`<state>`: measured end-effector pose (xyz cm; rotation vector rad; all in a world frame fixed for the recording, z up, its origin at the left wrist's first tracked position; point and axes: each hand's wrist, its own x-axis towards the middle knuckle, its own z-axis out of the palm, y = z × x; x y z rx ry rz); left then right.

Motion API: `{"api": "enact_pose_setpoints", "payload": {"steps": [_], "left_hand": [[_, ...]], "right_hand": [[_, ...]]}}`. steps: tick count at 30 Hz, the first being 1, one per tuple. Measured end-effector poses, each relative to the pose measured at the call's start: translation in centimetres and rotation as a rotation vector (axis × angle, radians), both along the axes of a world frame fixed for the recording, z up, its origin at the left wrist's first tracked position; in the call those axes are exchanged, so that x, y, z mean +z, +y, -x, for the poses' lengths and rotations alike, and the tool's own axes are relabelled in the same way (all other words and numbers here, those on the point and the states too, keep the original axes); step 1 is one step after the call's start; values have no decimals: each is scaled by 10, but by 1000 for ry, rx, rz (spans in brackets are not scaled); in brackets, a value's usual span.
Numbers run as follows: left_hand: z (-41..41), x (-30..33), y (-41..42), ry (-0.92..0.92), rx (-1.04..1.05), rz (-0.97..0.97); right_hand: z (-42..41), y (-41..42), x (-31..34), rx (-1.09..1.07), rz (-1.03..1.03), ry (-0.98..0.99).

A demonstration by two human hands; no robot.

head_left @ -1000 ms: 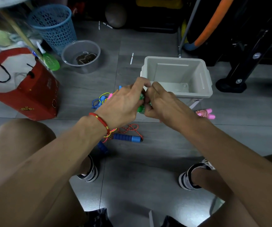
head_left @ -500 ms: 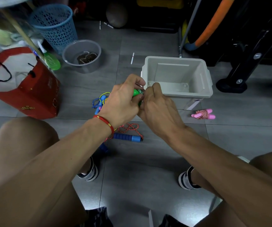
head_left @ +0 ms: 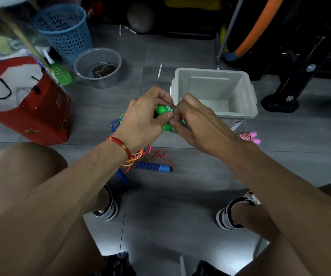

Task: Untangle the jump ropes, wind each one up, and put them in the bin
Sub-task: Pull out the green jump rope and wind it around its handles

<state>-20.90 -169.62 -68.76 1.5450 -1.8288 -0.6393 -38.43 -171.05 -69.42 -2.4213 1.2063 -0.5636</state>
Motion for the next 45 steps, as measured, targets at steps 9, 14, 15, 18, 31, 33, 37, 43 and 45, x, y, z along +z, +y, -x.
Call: {"api": "enact_pose_setpoints", "payload": {"steps": [9,14,15,18,31,33,37,43,45], "left_hand": [[1,-5,1,-162,-55,44],[0,-8,1,-198,-90,54],[0,-8,1,-197,-81,62],[0,-5,2,-134,-18,62],[4,2,-1,-27,114,-32],[5,3,-2,-38,116,-34],[4,2,-2,-29,114,-48],[2,1,-2,37,78,-41],[1,0,-1,30,63,-33]], "right_hand": [[-4,8,-9,-23,38,-11],[2,0,-10,28,-23,-78],[2,-1,-9,33,-26,-82],[2,1,-5,30,4,-51],[-4,4,-12,-145,-53,-148],[-5,5,-14,-170,-55,-170],[-2,1,-17,-157,-45,-185],[0,-3,-16,-115,-59,-208],[1,-3,-18,-116,-59,-210]]}}
